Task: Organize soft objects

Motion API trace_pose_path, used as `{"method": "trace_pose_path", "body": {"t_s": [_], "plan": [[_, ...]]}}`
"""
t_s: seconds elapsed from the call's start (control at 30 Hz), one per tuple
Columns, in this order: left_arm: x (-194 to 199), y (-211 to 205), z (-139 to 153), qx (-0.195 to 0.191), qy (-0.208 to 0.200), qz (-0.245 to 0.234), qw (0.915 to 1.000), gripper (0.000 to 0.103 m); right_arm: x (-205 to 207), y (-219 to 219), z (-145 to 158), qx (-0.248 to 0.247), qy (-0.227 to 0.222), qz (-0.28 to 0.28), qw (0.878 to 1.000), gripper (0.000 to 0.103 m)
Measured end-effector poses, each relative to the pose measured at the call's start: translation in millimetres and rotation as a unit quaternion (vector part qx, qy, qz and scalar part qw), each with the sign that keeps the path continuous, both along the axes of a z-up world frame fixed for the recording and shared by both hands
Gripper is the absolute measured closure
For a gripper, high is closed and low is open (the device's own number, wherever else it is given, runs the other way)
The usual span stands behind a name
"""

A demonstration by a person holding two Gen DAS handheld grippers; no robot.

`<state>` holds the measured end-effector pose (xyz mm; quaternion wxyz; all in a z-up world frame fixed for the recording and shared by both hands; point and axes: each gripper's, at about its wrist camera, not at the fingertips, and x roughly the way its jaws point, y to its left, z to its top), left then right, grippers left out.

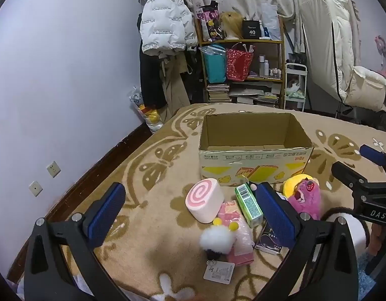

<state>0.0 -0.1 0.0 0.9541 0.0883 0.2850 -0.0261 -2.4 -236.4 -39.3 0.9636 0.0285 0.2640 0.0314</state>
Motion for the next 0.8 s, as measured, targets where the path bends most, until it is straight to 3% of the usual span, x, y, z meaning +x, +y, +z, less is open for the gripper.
{"method": "trace_pose_path", "body": {"t_s": [0.03, 0.8], "plan": [[0.2, 0.7, -0.1, -0.012, 0.004, 0.001, 0.9999, 0.0, -0.3, 0.1, -0.2, 0.001, -0.002, -0.001, 1.0, 0.0], [-3.6, 11.1, 2.5, -0.007, -0.008, 0.024, 0.9997, 0.0, -1.2, -13.3, 0.2, 0.003, -0.005, -0.047, 0.999, 0.0]]}}
